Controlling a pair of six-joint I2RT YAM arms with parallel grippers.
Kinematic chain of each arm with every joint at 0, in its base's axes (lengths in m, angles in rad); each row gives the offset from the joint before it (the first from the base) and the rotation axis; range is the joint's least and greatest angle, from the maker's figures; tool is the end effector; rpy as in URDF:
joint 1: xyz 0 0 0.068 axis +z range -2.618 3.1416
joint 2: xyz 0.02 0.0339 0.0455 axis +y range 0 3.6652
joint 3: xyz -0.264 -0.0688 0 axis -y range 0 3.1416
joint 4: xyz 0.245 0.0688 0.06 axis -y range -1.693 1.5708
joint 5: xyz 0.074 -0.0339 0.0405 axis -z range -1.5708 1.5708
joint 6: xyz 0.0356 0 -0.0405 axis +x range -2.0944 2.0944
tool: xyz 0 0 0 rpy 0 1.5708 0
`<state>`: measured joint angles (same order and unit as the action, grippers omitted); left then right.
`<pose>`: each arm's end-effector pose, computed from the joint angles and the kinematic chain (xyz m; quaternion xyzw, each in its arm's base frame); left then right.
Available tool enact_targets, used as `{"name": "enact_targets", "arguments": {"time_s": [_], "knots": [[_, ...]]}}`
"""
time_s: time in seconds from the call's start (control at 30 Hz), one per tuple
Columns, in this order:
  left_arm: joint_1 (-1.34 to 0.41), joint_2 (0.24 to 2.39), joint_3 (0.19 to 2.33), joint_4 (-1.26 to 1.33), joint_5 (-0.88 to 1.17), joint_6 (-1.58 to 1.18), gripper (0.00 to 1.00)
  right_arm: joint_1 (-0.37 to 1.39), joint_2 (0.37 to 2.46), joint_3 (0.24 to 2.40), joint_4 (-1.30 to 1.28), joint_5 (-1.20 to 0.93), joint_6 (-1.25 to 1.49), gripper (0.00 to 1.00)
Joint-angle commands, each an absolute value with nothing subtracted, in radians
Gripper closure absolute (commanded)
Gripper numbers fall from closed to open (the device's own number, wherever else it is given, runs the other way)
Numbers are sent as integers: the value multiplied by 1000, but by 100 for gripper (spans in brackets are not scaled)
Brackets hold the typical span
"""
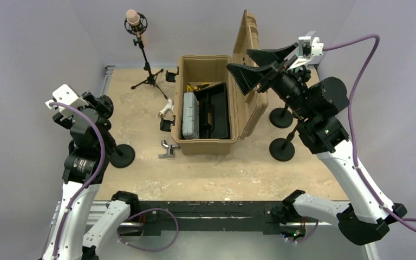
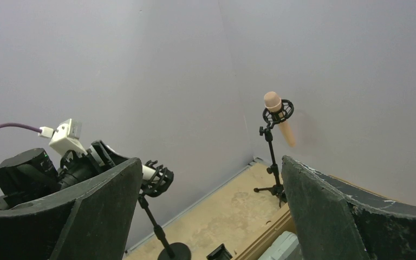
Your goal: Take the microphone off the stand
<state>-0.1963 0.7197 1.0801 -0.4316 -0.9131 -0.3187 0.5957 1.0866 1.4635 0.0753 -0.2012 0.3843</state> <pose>0.1282 0.0032 0.4232 -0.3401 0.6373 0.1562 0.6737 0.1622 0.1185 0.5407 -0.1403 0.5160 0.4439 0.7190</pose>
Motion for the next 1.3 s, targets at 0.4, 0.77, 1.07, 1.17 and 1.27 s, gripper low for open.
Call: {"name": "enact_targets", "arguments": {"time_s": [0.4, 0.77, 1.07, 1.17, 1.27], "knots": [[-186, 711, 1135, -362, -838, -236, 71, 599, 1079, 1453, 109, -197, 368, 1], [-186, 717, 1172, -364, -858, -241, 100, 599, 1065, 1441, 108, -173, 355, 1], [-186, 696, 1292, -440, -866, -251, 100, 600, 1059, 1431, 105, -152, 341, 1], [-186, 671, 1351, -484, -856, -259, 100, 600, 1057, 1425, 107, -150, 340, 1], [-186, 641, 1392, -494, -841, -251, 100, 600, 1055, 1419, 110, -147, 338, 1]]}}
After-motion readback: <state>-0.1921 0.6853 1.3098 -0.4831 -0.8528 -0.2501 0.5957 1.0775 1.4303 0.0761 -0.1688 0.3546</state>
